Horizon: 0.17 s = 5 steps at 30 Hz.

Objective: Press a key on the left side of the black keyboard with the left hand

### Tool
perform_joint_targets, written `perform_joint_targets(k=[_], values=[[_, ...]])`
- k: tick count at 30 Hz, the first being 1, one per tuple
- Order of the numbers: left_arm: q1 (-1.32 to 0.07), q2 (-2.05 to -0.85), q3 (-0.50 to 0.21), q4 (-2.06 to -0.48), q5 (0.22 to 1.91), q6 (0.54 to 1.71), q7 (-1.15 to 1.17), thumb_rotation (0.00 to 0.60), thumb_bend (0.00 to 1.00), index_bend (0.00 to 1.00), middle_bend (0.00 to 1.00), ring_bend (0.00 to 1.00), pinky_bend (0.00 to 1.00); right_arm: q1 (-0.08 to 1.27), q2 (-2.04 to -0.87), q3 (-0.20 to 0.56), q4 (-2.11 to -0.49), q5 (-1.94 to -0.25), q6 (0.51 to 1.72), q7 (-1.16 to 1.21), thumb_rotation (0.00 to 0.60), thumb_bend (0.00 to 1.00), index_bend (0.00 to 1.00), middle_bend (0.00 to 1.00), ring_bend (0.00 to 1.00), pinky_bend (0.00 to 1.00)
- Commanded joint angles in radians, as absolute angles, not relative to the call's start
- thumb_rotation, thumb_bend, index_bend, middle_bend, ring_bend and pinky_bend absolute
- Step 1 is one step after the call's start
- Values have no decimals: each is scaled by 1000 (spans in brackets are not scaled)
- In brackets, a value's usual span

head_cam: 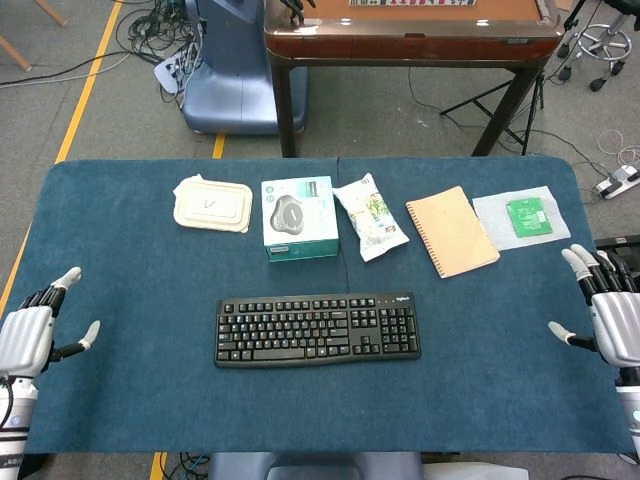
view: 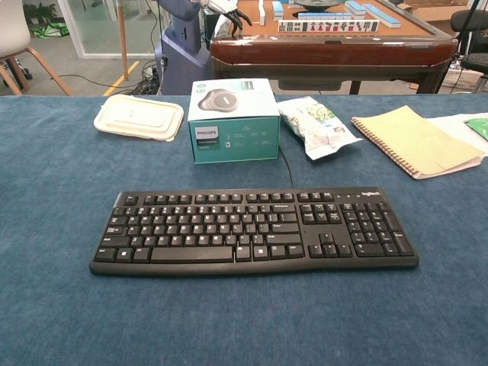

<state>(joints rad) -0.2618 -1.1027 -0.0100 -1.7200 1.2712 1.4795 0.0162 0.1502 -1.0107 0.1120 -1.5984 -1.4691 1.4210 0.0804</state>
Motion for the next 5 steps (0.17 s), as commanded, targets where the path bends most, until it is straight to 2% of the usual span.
perform_joint_targets(k=[1, 5], values=[[-220, -1110, 10, -1737, 1296, 1514, 29, 471, 282, 92, 167, 191, 189, 155, -1012, 113, -1597, -1472, 1416, 80, 600, 46, 0, 39, 67, 42], [-197, -1114, 7, -1742, 1318, 1534, 28, 477, 282, 92, 167, 191, 184, 163, -1016, 113, -1597, -1478, 1410, 81, 600, 46, 0, 39, 67, 41]])
